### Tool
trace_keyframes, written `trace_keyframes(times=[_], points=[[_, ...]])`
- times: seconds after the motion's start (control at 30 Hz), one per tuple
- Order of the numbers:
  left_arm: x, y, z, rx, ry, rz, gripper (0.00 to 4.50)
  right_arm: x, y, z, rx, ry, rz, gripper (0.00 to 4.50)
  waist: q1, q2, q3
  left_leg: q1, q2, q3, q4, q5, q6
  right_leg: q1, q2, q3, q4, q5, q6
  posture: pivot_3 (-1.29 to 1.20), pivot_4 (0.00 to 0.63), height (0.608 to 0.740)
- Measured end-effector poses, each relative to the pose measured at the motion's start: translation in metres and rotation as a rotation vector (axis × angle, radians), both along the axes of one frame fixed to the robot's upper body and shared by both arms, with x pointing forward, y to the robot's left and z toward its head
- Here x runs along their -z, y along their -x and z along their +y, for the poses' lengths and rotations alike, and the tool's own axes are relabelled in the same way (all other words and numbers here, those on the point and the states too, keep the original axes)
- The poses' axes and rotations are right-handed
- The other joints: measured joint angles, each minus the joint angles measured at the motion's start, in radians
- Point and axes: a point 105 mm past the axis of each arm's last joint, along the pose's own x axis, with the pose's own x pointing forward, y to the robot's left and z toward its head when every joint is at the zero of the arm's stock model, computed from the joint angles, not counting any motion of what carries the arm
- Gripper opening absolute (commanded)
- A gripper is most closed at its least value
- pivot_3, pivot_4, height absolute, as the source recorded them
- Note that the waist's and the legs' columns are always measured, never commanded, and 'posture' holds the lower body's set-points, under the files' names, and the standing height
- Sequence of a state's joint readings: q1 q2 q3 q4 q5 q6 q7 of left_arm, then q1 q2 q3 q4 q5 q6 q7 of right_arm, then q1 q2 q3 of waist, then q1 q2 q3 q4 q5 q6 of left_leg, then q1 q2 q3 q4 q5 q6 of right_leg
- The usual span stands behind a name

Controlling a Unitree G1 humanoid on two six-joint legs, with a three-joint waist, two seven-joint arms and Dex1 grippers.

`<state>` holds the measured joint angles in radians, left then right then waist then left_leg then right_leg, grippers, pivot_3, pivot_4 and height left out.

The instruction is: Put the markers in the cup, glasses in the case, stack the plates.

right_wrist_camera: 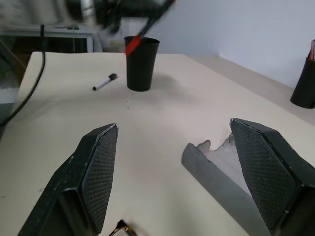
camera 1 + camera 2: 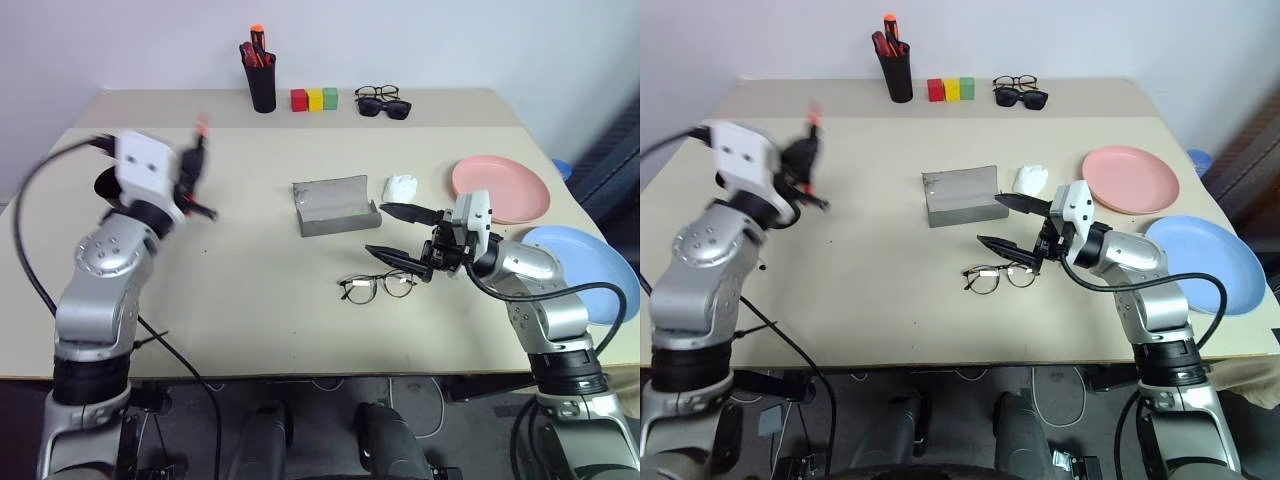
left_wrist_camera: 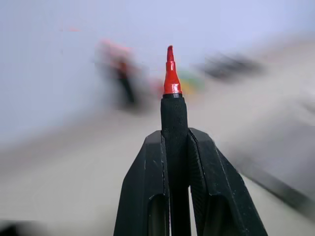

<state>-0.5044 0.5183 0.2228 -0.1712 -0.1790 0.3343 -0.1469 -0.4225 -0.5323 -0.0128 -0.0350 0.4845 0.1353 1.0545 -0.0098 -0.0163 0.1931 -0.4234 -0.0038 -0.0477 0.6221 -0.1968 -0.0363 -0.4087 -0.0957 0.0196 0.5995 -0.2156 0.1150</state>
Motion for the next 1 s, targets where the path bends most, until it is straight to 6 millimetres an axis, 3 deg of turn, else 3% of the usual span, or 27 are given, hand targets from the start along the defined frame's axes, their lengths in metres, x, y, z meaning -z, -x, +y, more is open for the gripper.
trace_keyframes(times=[0.27, 0.43, 0.7, 0.97, 1.0], points=[[-0.026, -0.028, 0.051, -0.278, 0.009, -0.164, 0.05, 0.001, -0.007, 0.003, -0.013, 0.004, -0.011, 3.72, -0.001, 0.000, 0.000, -0.001, -0.001, 0.000, 0.000, 0.000, 0.000, 0.000, 0.000, 0.000, 0.000, 0.004, 0.009, 0.00, 0.150, 0.740], [-0.008, -0.036, 0.067, -0.337, 0.025, -0.127, 0.05, 0.003, -0.007, 0.003, -0.014, 0.010, -0.012, 3.72, -0.003, 0.000, 0.000, -0.001, -0.001, 0.000, 0.000, 0.000, 0.000, -0.001, 0.000, 0.000, 0.001, 0.004, 0.009, 0.00, 0.150, 0.740], [0.025, -0.035, 0.075, -0.360, 0.030, -0.094, 0.05, 0.004, -0.007, 0.002, -0.008, 0.008, -0.009, 3.72, -0.002, 0.000, 0.000, -0.001, -0.001, 0.000, 0.000, 0.000, 0.000, -0.001, 0.000, 0.000, 0.001, 0.004, 0.010, 0.00, 0.150, 0.740], [0.047, -0.031, 0.070, -0.329, 0.045, -0.062, 3.95, 0.005, -0.006, 0.002, -0.014, 0.010, -0.006, 3.72, -0.002, 0.000, 0.000, -0.001, 0.000, 0.000, 0.000, 0.000, 0.000, 0.000, 0.000, 0.000, 0.001, 0.004, 0.010, 0.00, 0.150, 0.740], [0.049, -0.029, 0.066, -0.310, 0.057, -0.063, 3.95, 0.005, -0.005, 0.002, -0.020, 0.010, -0.006, 3.72, -0.002, 0.000, 0.000, -0.001, 0.000, 0.000, 0.000, 0.000, 0.000, 0.000, 0.000, 0.000, 0.001, 0.004, 0.010, 0.00, 0.150, 0.740]])
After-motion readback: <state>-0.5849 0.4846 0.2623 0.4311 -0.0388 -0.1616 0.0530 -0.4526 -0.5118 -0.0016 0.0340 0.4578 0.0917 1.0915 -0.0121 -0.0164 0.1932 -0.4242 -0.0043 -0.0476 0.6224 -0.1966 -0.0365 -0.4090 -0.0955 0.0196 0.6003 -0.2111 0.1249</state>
